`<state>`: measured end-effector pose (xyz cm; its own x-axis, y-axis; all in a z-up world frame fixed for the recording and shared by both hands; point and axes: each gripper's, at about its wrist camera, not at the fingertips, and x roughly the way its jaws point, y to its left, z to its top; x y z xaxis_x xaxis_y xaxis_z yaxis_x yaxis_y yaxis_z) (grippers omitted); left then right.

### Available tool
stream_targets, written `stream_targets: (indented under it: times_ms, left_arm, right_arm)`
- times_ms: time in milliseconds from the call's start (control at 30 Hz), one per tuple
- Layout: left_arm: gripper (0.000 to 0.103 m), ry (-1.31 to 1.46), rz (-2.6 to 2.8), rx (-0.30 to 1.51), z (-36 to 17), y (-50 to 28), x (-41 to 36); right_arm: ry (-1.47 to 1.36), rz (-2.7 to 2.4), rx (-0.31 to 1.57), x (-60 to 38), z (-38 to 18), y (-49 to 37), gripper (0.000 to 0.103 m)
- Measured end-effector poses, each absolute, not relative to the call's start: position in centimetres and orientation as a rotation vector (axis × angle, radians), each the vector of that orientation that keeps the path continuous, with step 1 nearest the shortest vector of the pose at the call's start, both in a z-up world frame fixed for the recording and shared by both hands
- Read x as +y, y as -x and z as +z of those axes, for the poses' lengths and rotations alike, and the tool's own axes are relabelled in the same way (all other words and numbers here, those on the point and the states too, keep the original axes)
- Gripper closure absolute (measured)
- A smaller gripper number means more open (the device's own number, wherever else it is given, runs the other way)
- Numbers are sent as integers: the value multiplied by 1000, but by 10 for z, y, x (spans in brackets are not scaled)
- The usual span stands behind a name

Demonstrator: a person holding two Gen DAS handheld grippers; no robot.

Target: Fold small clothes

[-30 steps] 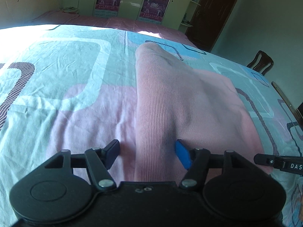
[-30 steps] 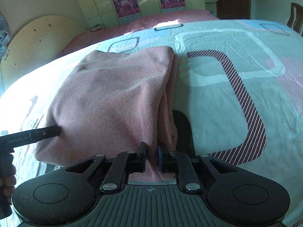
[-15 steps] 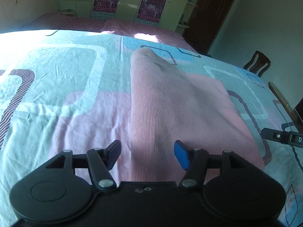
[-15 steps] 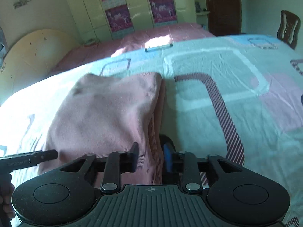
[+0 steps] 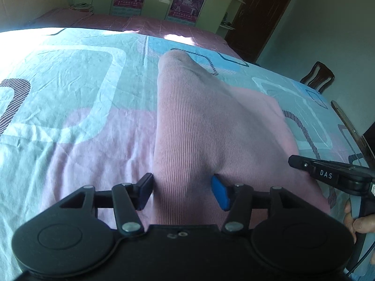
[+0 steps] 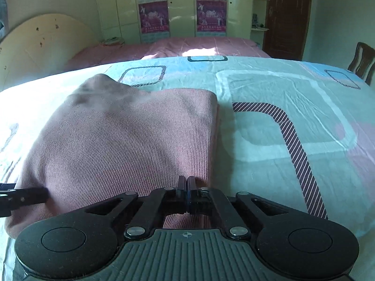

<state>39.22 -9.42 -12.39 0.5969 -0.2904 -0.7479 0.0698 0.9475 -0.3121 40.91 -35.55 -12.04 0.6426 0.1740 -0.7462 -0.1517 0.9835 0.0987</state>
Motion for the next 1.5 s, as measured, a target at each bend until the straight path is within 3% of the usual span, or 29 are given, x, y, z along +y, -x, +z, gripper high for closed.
stream_targets:
  times_ms: [100,200,233,267,333,800,900,1067,1133,1167,1267,1500]
  left_arm:
    - [27,258,-189,888,-115,-401,-92]
    - [27,277,-181,893,-111,-415,-90]
    - [26,279,-178,892,-110,-418,-90]
    - [26,279,-177,890,-110,-422,-90]
    - [24,272,-178,890,-110,-426,-90]
    - [20,253,-279,951,-136,-463,-112]
    - [28,316,-312,973,-144,-468,-106]
    - [40,335,-350,966,-145,-467,-103]
    - [48,337,-338,954,-142,-465,-104]
    - [57,333,-332,945,-139,-463,-105]
    - [68,309,-328,926,-127,-459,-106]
    - [71,295,-324,883,-92,-445,-88]
  right_arm:
    - [-118,196,838,-364,-107,-409,103]
    - [-159,194,846,-368,-101,-418,103]
    - [-171,195,850,-370,-100,-420,93]
    - [-177,189,850,-371,-99,-421,64]
    - [-178,170,828,-375,-99,-422,32]
    - [-486,285,919,-420,-141,-454,33]
    - [-604,370,949,-427,-152,-459,62]
    - [-655,408,937,-434,-157,-460,67]
    - [-647,413,950,-429,-156,-461,79]
    - [-656,420,960,-428,-156,-460,80]
    - [-666,406,951,-428,-147,-456,82]
    - [-631,462,919,-398,-102,-447,83]
